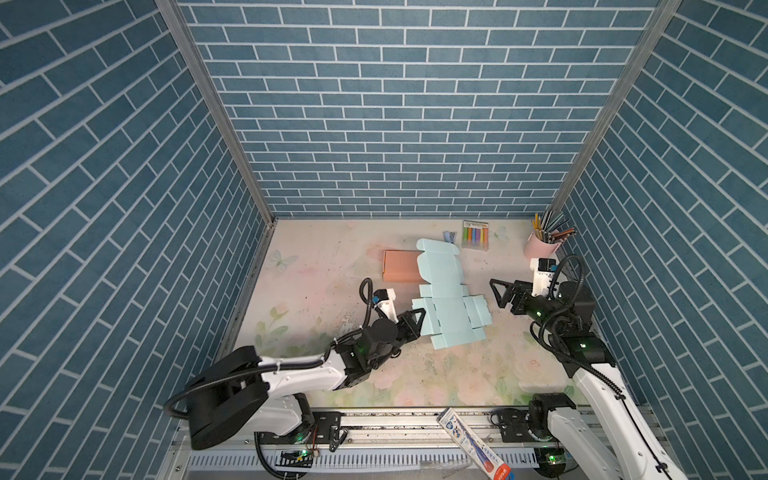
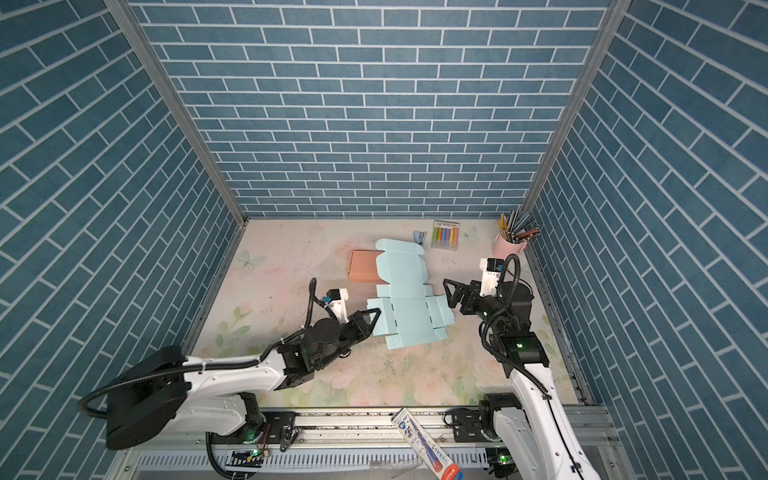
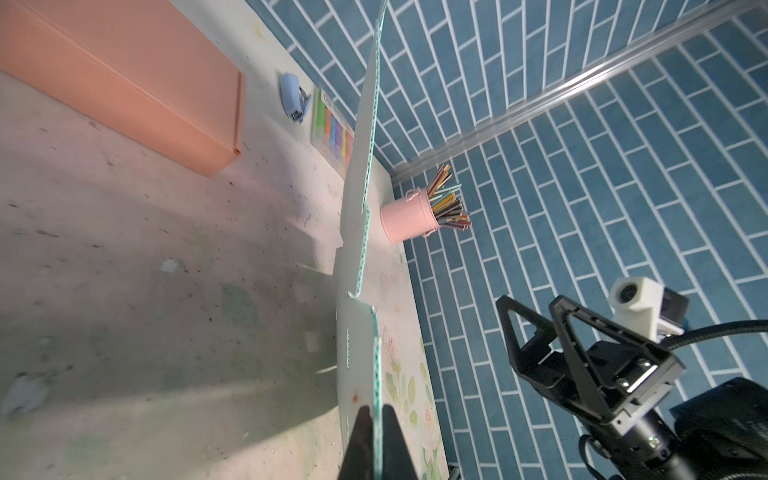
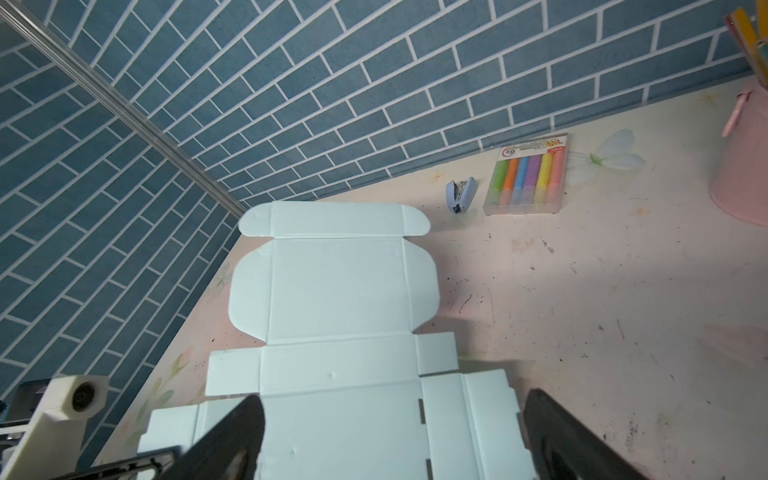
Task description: Fold the paper box
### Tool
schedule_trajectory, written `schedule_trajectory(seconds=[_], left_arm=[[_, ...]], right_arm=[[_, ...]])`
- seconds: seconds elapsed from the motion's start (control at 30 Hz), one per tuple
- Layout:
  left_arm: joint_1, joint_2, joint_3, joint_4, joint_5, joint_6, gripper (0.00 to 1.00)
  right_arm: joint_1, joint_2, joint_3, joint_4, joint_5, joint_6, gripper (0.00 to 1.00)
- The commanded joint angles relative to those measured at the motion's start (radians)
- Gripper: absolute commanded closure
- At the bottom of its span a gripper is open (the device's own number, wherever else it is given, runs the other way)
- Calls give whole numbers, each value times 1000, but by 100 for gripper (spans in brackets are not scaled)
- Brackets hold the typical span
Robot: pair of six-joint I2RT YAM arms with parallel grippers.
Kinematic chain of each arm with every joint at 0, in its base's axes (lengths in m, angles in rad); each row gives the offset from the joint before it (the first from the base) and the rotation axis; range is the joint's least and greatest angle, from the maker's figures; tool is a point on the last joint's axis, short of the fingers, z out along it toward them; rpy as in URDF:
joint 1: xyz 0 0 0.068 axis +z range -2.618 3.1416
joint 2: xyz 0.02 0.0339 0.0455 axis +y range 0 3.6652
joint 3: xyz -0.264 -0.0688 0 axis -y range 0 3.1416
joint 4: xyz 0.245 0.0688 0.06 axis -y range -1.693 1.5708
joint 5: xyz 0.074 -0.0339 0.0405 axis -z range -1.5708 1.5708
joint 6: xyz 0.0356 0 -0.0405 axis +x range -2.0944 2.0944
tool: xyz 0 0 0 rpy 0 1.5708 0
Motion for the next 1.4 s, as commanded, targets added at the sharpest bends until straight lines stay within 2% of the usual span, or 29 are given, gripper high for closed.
schedule_trajectory(seconds=[0.0, 0.17, 0.33, 0.47, 0.53, 0.6, 0.77, 0.83, 0.97, 1.1, 1.23, 1.27, 1.37], left_arm=[[-24, -102, -69, -133, -140, -13, 100], [-99, -177, -123, -230, -234, -86, 100], [-113, -99, -113, -286, -121, -112, 80], [-162, -25, -51, -343, -71, -44, 68], [-187, 33, -8, -383, -46, -12, 62], [-215, 78, 22, -395, -37, 12, 60], [-248, 105, 77, -431, -8, 89, 58], [-227, 76, 70, -422, 28, 124, 56], [-99, -28, -4, -348, 194, 191, 51], [40, -142, -34, -383, 297, 269, 46], [165, -249, -24, -474, 345, 347, 41], [199, -277, -28, -492, 356, 358, 36], [289, -370, -65, -516, 383, 367, 31]], right_arm=[[9, 3, -39, 26, -44, 41, 3], [20, 29, -115, 60, -46, 62, 3], [41, 186, -176, 120, -48, 15, 3], [54, 276, -154, 115, -41, -28, 3], [93, 306, -121, 110, 28, -63, 3], [113, 357, -75, 103, 62, -95, 3], [117, 547, 50, 152, 37, -83, 3], [117, 644, 107, 180, 22, -80, 3], [119, 853, 250, 192, -67, -94, 5], [140, 1000, 368, 181, -142, -124, 6], [189, 1105, 452, 158, -143, -145, 7], [199, 1119, 462, 166, -139, -143, 7], [215, 1155, 497, 174, -101, -117, 9]])
